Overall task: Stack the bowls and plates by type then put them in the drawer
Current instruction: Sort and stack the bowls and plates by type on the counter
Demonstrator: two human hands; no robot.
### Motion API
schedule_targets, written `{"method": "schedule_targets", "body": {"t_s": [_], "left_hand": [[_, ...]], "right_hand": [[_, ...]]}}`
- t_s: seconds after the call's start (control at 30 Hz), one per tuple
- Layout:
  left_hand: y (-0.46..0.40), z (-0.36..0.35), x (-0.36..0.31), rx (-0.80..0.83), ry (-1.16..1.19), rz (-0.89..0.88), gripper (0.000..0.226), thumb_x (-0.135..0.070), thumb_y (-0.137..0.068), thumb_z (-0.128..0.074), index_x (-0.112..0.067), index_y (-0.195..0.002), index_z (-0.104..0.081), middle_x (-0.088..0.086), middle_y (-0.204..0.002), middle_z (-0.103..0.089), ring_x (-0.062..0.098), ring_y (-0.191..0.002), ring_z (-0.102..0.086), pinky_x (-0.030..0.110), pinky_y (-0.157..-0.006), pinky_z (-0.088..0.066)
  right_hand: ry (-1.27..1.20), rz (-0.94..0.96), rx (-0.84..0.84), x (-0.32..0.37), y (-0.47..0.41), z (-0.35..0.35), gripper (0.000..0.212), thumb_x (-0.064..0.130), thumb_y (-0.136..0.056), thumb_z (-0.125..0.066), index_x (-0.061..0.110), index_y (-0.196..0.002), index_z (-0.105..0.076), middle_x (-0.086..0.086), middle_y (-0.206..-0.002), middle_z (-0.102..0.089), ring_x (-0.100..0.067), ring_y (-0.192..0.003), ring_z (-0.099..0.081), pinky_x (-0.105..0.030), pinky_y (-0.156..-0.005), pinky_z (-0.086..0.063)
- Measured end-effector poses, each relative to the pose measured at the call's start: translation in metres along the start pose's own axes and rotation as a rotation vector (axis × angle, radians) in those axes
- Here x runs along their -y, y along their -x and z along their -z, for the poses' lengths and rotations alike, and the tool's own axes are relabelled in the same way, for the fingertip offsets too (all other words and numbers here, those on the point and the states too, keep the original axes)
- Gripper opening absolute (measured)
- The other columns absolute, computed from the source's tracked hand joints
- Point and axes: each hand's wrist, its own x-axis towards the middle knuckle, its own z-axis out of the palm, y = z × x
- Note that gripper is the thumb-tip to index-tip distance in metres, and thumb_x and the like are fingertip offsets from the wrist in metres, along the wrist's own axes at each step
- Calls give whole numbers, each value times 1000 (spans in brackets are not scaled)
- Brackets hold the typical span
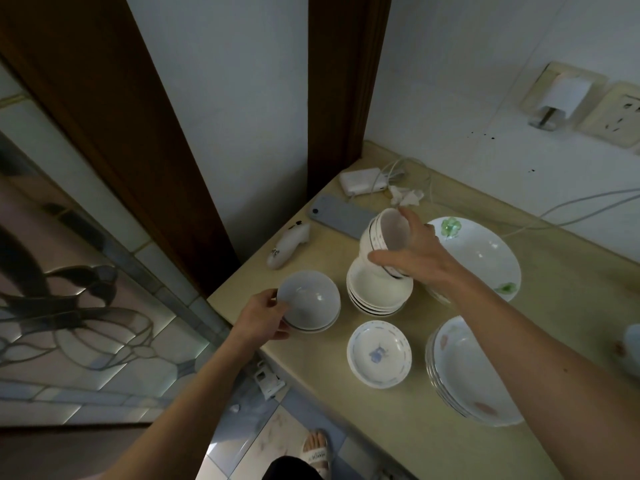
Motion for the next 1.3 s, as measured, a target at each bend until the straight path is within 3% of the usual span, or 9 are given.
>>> {"method": "schedule_targets", "body": {"t_s": [0.2, 0.33, 0.47, 0.6, 0.77, 0.93, 1.07, 1.2, 1.3], "left_hand": [[2, 6, 3, -16, -22, -90, 40, -13, -99, -59, -17, -139, -57, 7, -126, -62, 25, -86, -73, 37, -68, -65], [5, 8, -1, -7, 39, -83, 34, -14, -101, -57, -16, -135, -60, 10, -117, -67, 29, -88, -73, 44, -70, -65], [10, 16, -4, 17, 154, -48, 25, -23, -105, -51, -18, -126, -64, 6, -100, -74, 24, -78, -76, 45, -75, -64], [12, 23, -3, 43, 287, 30, 38, -38, -107, -42, -14, -128, -63, 13, -113, -70, 32, -93, -73, 46, -79, -63], [16, 25, -4, 110, 275, -4, 38, -52, -101, -47, -26, -123, -62, 3, -120, -65, 32, -105, -69, 50, -83, -62], [18, 20, -5, 121, 190, -73, 10, -39, -101, -55, -38, -111, -59, -7, -110, -71, 18, -95, -73, 47, -84, -62], [18, 15, -8, 89, 129, -100, 14, -26, -104, -51, -33, -113, -59, -2, -108, -72, 19, -97, -72, 42, -80, -63], [15, 10, -9, 27, 151, -87, 19, -15, -103, -47, -25, -114, -60, 4, -103, -71, 23, -91, -73, 38, -67, -64], [10, 8, -11, -7, 152, -49, 17, -17, -103, -48, -22, -115, -59, 6, -104, -68, 28, -91, -72, 43, -70, -65]], "right_hand": [[20, 213, 124, 35, 22, -24, 123, 50, -56, -88, 37, -156, -16, -3, -150, -29, -30, -134, -39, -43, -104, -41], [210, 365, 214, 41, 32, -72, 121, 51, -60, -85, 42, -152, -8, -1, -150, -22, -28, -139, -24, -41, -104, -38], [419, 390, 225, 37, 32, -101, 124, 52, -60, -84, 34, -155, -6, -7, -144, -25, -31, -132, -25, -41, -104, -36], [570, 428, 222, 32, 27, -117, 127, 58, -58, -83, 30, -155, -6, -12, -143, -27, -34, -130, -29, -42, -103, -38], [592, 434, 224, 30, 24, -127, 127, 60, -58, -81, 30, -155, -5, -14, -141, -28, -34, -127, -30, -43, -100, -38], [618, 437, 215, 33, 21, -133, 124, 61, -63, -79, 26, -156, -6, -16, -143, -27, -36, -130, -29, -46, -104, -36], [645, 447, 237, 33, 22, -133, 125, 62, -66, -80, 27, -158, -3, -15, -150, -23, -36, -136, -27, -47, -109, -35], [461, 347, 329, 41, 29, -114, 130, 68, -63, -81, 28, -160, -4, -7, -162, -13, -32, -147, -15, -49, -116, -29], [119, 263, 139, 41, 41, -87, 93, 52, -79, -78, 24, -155, -33, -2, -157, -36, -20, -142, -37, -40, -115, -37]]}}
